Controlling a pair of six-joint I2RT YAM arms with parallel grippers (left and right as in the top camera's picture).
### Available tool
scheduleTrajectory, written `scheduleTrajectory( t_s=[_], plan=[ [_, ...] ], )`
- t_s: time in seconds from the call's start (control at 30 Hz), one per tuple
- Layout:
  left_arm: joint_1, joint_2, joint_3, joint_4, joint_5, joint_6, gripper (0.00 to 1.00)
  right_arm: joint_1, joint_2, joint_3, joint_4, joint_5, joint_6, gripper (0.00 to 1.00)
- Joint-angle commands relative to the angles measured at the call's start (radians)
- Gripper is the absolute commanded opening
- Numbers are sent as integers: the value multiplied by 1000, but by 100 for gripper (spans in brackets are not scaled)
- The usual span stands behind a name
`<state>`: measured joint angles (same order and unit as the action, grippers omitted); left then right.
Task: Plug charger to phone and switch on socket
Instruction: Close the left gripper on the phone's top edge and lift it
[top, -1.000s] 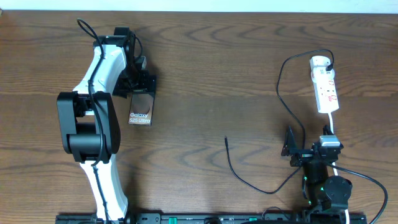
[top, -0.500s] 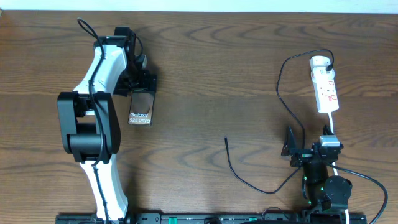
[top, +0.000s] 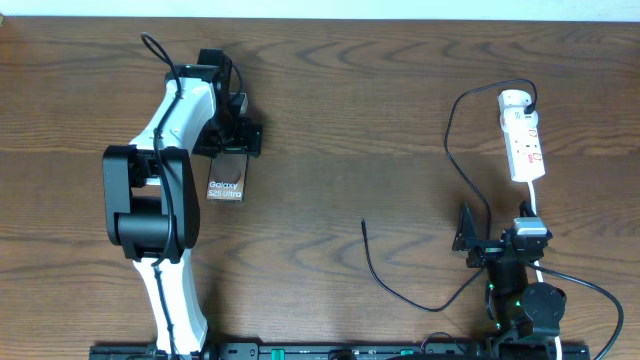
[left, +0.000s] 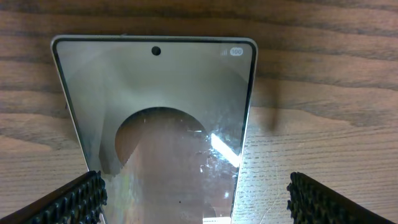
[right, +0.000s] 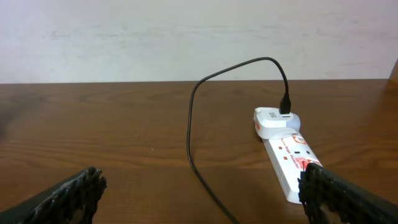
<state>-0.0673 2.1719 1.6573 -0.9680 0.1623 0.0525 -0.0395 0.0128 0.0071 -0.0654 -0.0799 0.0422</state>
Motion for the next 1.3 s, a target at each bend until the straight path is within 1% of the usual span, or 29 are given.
scheduleTrajectory(
  t_s=[0.0, 0.27, 0.7, 1.27],
  plan=[
    [4, 13, -5, 6, -7, -1, 93, 8, -3, -2, -4, 3, 2, 99],
    [4, 13, -5, 9, -86, -4, 93, 8, -3, -2, -4, 3, 2, 99],
    [4, 13, -8, 10, -85, -5, 93, 8, -3, -2, -4, 3, 2, 99],
    [4, 13, -92, 67, -85, -5, 93, 8, -3, -2, -5, 3, 2, 99]
  ],
)
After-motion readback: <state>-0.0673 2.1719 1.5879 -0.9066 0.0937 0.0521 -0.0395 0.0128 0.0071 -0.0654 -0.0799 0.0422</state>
